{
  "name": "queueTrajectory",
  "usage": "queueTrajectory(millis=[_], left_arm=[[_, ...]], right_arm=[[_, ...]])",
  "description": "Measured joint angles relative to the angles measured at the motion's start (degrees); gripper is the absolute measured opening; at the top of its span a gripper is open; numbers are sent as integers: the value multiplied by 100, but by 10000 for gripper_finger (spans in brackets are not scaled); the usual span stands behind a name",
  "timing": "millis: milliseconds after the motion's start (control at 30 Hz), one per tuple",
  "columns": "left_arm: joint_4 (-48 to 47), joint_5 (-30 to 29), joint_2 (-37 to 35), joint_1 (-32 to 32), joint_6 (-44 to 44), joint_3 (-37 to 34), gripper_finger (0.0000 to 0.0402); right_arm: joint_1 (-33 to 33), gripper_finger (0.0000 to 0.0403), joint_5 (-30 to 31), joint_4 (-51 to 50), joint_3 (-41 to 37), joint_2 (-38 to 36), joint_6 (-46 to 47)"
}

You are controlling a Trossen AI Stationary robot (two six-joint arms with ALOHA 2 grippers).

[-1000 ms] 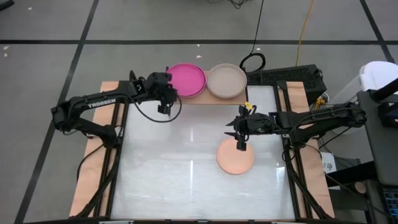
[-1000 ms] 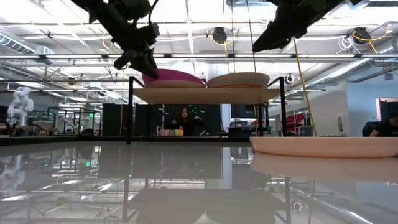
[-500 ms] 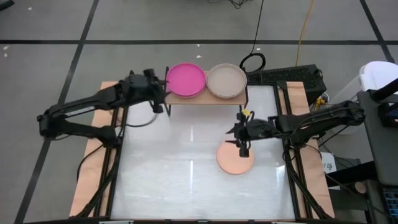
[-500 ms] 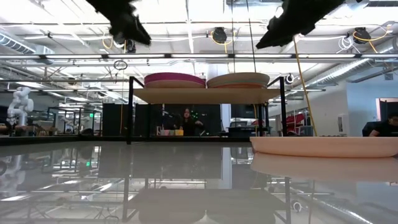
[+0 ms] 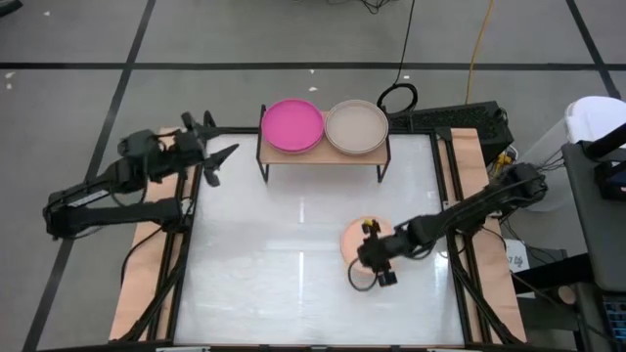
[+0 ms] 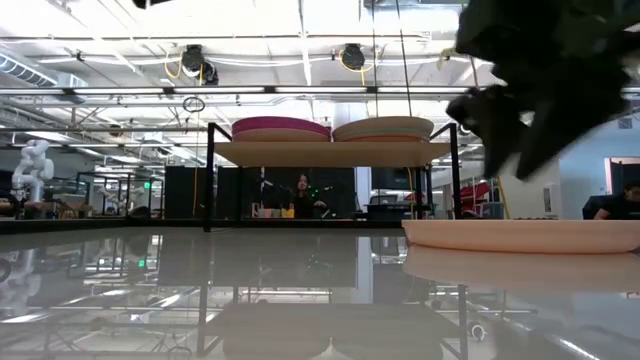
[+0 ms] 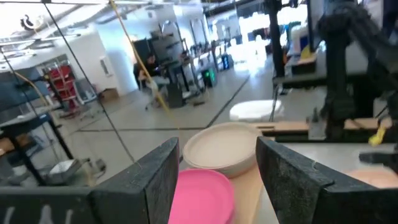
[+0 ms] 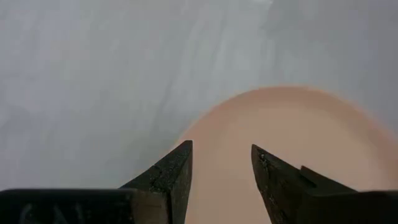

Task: Place and stack plates onto a shelf
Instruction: Stack the light orange plate on top of the pink plate on the shelf

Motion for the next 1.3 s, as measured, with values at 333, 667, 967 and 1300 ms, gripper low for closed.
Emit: queueTrajectory(millis=[333, 667, 967, 1300], left_arm=[[475, 13, -702, -110, -420, -894, 218], [475, 13, -693, -108, -566, -1025, 218], [473, 12, -692, -106, -646, -1025, 218], [472, 11, -691, -105, -674, -1027, 218]], right_arm=[[723, 149, -181, 45, 0, 645, 867], [832, 110, 301, -181, 0, 780, 1246], [841, 9, 181, -254, 0, 784, 1086], [747, 1, 893, -71, 566, -14, -90]])
